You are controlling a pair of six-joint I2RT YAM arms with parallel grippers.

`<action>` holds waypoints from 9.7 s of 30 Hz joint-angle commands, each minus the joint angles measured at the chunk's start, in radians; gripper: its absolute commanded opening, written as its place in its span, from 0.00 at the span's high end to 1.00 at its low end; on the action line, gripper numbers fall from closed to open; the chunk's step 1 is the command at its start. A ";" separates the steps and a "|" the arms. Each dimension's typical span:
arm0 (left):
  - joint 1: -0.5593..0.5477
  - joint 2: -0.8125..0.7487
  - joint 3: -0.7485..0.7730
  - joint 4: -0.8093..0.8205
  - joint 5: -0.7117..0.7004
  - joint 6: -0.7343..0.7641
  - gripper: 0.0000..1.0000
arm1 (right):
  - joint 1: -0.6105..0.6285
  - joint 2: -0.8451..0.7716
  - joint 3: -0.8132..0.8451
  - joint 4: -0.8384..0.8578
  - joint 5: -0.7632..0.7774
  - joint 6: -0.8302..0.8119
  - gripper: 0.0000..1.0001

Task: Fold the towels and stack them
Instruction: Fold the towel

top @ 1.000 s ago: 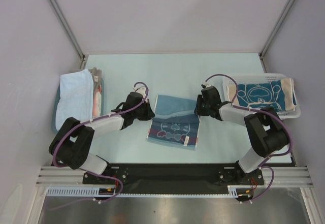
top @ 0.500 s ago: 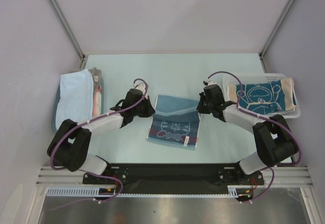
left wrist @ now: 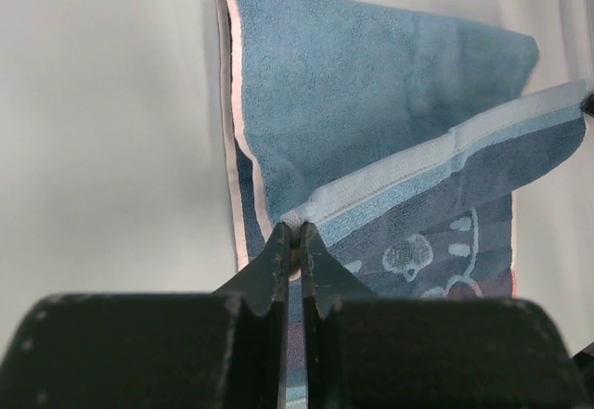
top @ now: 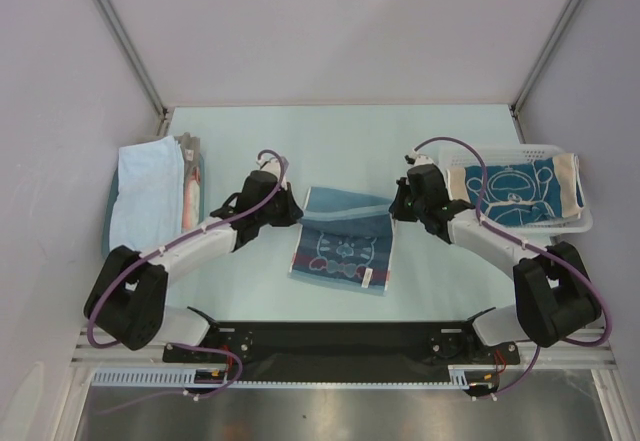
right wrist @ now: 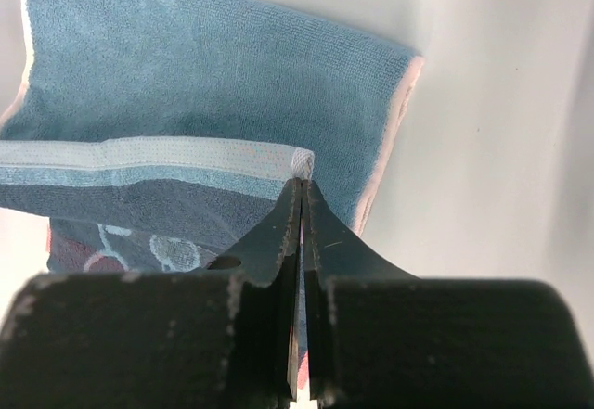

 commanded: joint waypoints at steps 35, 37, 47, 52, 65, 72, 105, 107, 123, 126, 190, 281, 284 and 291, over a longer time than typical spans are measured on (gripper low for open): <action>-0.008 -0.221 -0.157 0.007 0.004 -0.043 0.95 | 0.144 -0.376 -0.128 -0.173 0.008 0.097 1.00; -0.008 -0.228 -0.166 0.008 0.007 -0.043 0.95 | 0.150 -0.385 -0.136 -0.180 0.015 0.101 1.00; -0.008 -0.262 -0.225 0.022 0.012 -0.051 0.95 | 0.173 -0.430 -0.177 -0.202 0.025 0.129 1.00; -0.009 -0.274 -0.248 0.025 0.021 -0.061 0.95 | 0.199 -0.451 -0.189 -0.214 0.044 0.141 1.00; -0.009 -0.349 -0.283 0.010 0.024 -0.068 0.95 | 0.230 -0.502 -0.191 -0.258 0.064 0.163 1.00; -0.011 -0.373 -0.308 0.008 0.038 -0.074 0.95 | 0.243 -0.530 -0.194 -0.286 0.074 0.170 1.00; -0.009 -0.408 -0.381 0.012 0.045 -0.098 0.93 | 0.312 -0.614 -0.314 -0.298 0.096 0.256 1.00; -0.009 -0.411 -0.378 0.008 0.045 -0.100 0.93 | 0.314 -0.619 -0.310 -0.304 0.094 0.256 1.00; -0.011 -0.414 -0.387 0.012 0.055 -0.098 0.85 | 0.326 -0.659 -0.344 -0.324 0.105 0.275 0.96; -0.009 -0.423 -0.397 0.012 0.055 -0.103 0.80 | 0.329 -0.666 -0.366 -0.312 0.093 0.282 0.83; -0.201 -0.064 -0.223 0.036 0.116 -0.048 0.66 | 0.242 -0.318 -0.283 -0.025 0.028 0.161 0.61; -0.291 -0.072 -0.251 -0.008 0.059 -0.068 0.67 | 0.061 -0.068 -0.358 0.285 -0.318 0.126 0.69; -0.291 -0.083 -0.245 -0.019 0.056 -0.066 0.67 | 0.061 -0.077 -0.361 0.288 -0.323 0.123 0.69; -0.291 -0.129 -0.171 -0.065 0.053 -0.061 0.66 | 0.062 -0.171 -0.386 0.291 -0.357 0.083 0.87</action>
